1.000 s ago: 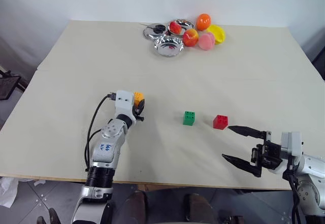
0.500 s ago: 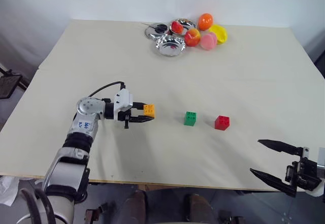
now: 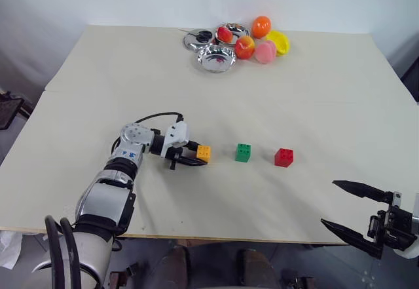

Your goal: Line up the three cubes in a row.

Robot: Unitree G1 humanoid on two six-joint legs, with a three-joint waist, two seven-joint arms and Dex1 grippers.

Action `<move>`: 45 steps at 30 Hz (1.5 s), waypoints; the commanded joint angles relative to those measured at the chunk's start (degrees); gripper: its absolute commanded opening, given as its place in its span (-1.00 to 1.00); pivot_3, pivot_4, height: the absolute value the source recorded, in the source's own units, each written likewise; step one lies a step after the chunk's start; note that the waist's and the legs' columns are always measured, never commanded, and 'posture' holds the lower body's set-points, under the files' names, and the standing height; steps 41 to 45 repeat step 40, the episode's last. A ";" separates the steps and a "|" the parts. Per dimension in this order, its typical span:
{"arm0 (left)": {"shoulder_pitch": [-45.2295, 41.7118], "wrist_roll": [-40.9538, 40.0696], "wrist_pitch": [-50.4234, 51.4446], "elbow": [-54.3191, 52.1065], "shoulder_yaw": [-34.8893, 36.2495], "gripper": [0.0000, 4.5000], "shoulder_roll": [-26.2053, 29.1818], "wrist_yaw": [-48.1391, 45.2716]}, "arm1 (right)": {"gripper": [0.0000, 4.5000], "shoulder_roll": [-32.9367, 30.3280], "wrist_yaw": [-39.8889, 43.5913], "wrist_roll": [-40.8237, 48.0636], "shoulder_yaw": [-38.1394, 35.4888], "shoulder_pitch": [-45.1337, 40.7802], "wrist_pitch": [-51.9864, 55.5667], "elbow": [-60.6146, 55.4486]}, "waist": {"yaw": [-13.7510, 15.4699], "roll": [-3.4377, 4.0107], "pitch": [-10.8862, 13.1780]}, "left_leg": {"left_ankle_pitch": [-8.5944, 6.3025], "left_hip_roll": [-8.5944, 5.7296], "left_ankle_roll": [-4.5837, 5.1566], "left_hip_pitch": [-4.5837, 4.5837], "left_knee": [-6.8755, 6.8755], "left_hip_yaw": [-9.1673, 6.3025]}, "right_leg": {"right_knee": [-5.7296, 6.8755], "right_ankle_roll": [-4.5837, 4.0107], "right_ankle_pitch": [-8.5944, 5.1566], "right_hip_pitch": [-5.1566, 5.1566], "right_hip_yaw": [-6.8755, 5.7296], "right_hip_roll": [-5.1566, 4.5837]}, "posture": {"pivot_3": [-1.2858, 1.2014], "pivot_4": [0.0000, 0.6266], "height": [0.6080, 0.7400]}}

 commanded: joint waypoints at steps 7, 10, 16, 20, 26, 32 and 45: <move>-1.99 2.85 0.77 1.98 1.53 0.26 -0.04 3.36 | 1.00 0.69 -0.80 1.10 0.82 -0.64 0.53 -2.16 | -0.01 0.00 0.00 | 0.00 0.00 0.00 0.00 0.02 0.00 | 0.01 0.00 0.00 -0.01 0.00 0.00 | 0.03 -0.52 1.00; -2.22 3.29 0.14 2.02 2.07 0.67 0.15 4.89 | 1.00 0.46 -0.79 1.08 1.15 -1.03 0.69 -2.03 | -0.03 0.00 0.00 | 0.00 0.00 0.00 0.00 -0.01 0.00 | 0.08 0.00 0.00 -0.01 0.00 0.00 | 0.03 -0.52 1.00; -1.97 2.68 -0.19 1.50 3.95 0.99 2.29 3.76 | 1.00 -0.38 0.01 0.95 1.84 -3.41 1.46 -0.86 | -0.15 0.00 0.00 | 0.00 0.00 0.00 0.00 -0.01 0.00 | 0.10 0.00 0.00 -0.02 0.00 0.00 | 0.03 -0.52 1.00; 0.84 -3.21 -0.14 -3.08 8.72 0.99 6.38 -4.54 | 1.00 -0.86 0.97 0.86 1.43 -4.63 1.63 0.63 | -0.39 0.00 0.00 | 0.00 0.00 0.00 0.00 -0.04 0.00 | 0.12 0.00 0.00 -0.04 0.00 0.00 | 0.03 -0.52 1.00; 17.11 -10.80 4.52 -24.72 13.53 0.99 15.31 -7.86 | 1.00 -2.45 5.76 -0.39 -1.23 -6.00 -1.06 8.86 | -0.77 0.03 -0.01 | -0.02 0.04 0.02 0.04 -0.09 0.05 | 0.14 -0.01 -0.01 -0.05 0.01 0.00 | 0.03 -0.52 1.00; 41.05 -14.65 14.43 -49.00 20.93 0.99 24.26 1.49 | 1.00 -8.33 14.26 -4.91 -3.23 -8.94 -7.48 25.49 | -0.79 0.04 0.01 | -0.07 0.07 0.09 0.07 -0.01 0.06 | 0.16 -0.03 -0.01 0.01 0.02 -0.02 | 0.03 -0.52 1.00; 54.17 -17.66 19.53 -60.35 27.97 0.99 26.72 9.78 | 1.00 -10.56 16.92 -6.89 -2.07 -14.06 -11.56 36.59 | -0.22 0.17 0.01 | -0.12 0.12 0.06 0.23 -0.09 0.03 | 0.03 -0.17 -0.08 0.04 0.01 -0.02 | 0.03 -0.52 1.00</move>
